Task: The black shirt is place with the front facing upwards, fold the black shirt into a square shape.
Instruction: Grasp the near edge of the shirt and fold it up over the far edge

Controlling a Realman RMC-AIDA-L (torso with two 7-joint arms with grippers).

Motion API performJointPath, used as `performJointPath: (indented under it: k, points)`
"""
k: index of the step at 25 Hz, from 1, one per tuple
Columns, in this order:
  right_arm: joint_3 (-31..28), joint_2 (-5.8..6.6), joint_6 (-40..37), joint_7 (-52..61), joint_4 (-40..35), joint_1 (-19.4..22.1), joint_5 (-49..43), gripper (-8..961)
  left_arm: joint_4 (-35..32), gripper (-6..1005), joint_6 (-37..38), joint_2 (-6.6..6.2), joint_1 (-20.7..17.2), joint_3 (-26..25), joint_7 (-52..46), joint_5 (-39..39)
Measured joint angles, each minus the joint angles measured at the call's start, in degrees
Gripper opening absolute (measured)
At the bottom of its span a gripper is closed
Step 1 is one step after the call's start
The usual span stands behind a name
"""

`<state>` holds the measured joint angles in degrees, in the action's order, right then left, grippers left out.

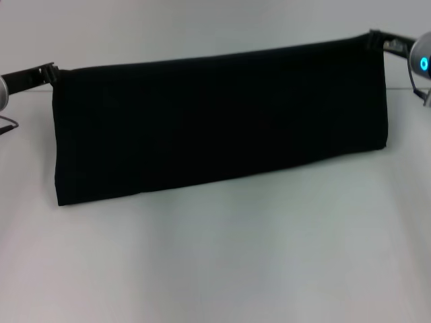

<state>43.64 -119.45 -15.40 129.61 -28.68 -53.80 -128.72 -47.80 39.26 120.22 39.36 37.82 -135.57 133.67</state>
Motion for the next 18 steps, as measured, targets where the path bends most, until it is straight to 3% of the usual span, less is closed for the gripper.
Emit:
performJointPath:
  k: [13,18]
  points:
    - [6.74,-0.07,10.32,0.03,4.35,-2.59,-0.09,17,2.52,81,-5.56,0.8,0.93,5.48,-0.14,0.01]
    - [7.54,1.18,10.06,-0.38,6.76,-4.03,-1.11,70,4.82,82,-6.89,0.89,2.08,6.39,0.09,0.21]
